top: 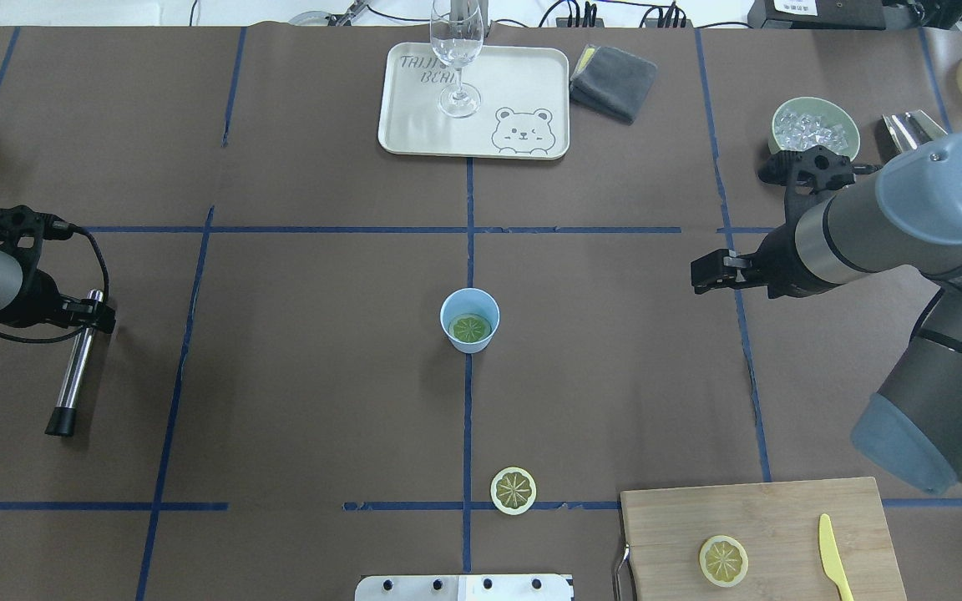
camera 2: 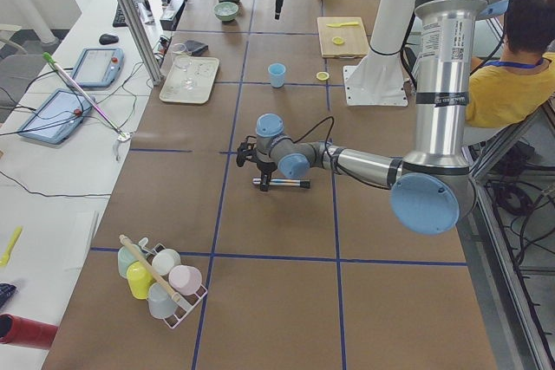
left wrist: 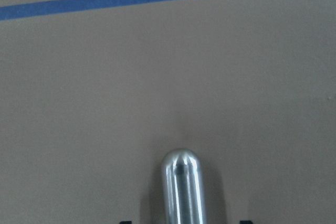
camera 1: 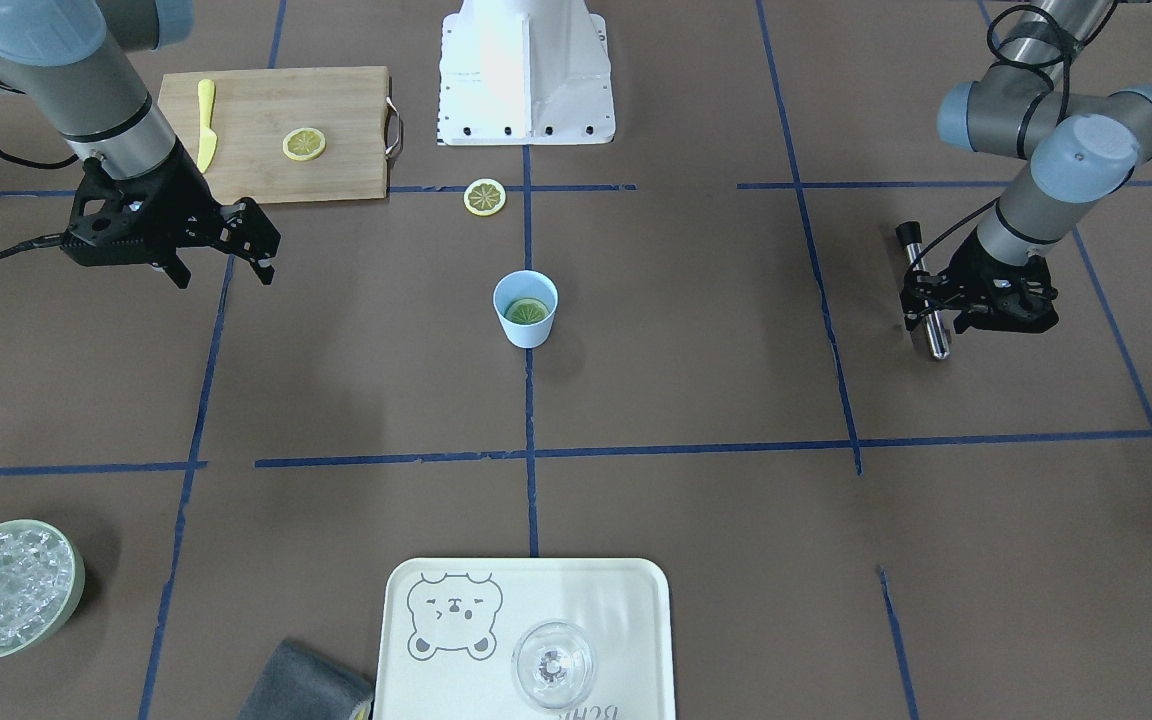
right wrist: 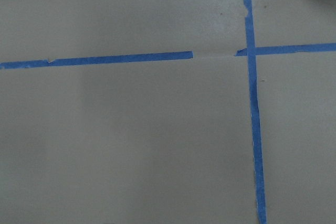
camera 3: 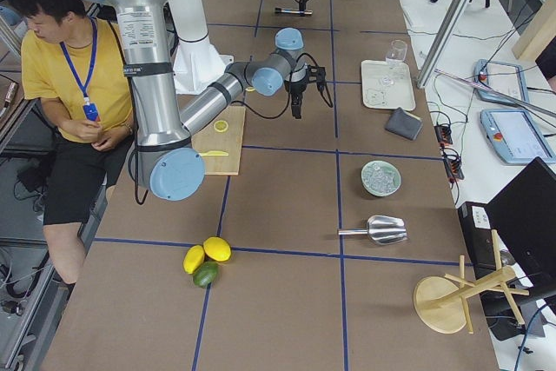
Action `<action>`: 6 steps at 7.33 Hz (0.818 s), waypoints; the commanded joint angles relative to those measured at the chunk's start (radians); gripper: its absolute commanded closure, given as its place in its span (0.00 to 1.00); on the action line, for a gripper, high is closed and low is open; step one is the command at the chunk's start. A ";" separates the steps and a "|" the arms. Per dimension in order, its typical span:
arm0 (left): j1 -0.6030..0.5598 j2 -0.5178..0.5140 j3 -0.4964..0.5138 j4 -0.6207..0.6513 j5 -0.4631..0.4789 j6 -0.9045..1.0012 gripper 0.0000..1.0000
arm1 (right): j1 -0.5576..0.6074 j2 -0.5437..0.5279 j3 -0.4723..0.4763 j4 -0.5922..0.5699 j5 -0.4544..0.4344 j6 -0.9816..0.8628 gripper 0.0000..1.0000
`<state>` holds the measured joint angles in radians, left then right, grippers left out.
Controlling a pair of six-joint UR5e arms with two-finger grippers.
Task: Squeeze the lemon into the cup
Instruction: 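Lift the metal muddler with the left gripper and carry it over the cup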
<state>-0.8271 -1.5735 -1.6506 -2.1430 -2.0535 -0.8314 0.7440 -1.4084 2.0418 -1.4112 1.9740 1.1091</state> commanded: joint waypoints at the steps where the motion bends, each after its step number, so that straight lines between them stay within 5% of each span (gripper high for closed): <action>1: 0.003 -0.003 0.008 0.000 -0.002 0.000 0.58 | 0.000 0.000 -0.002 0.000 0.000 0.000 0.00; 2: 0.003 -0.003 -0.001 0.002 -0.008 0.000 1.00 | 0.000 0.002 -0.002 0.000 0.000 0.000 0.00; 4: 0.002 -0.003 -0.018 0.000 -0.010 -0.002 1.00 | -0.002 0.003 -0.003 0.000 0.000 0.000 0.00; 6: 0.000 -0.011 -0.154 0.073 -0.010 0.002 1.00 | 0.009 0.005 -0.002 0.000 0.012 0.002 0.00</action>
<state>-0.8259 -1.5781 -1.7229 -2.1227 -2.0630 -0.8314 0.7452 -1.4042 2.0390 -1.4113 1.9771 1.1100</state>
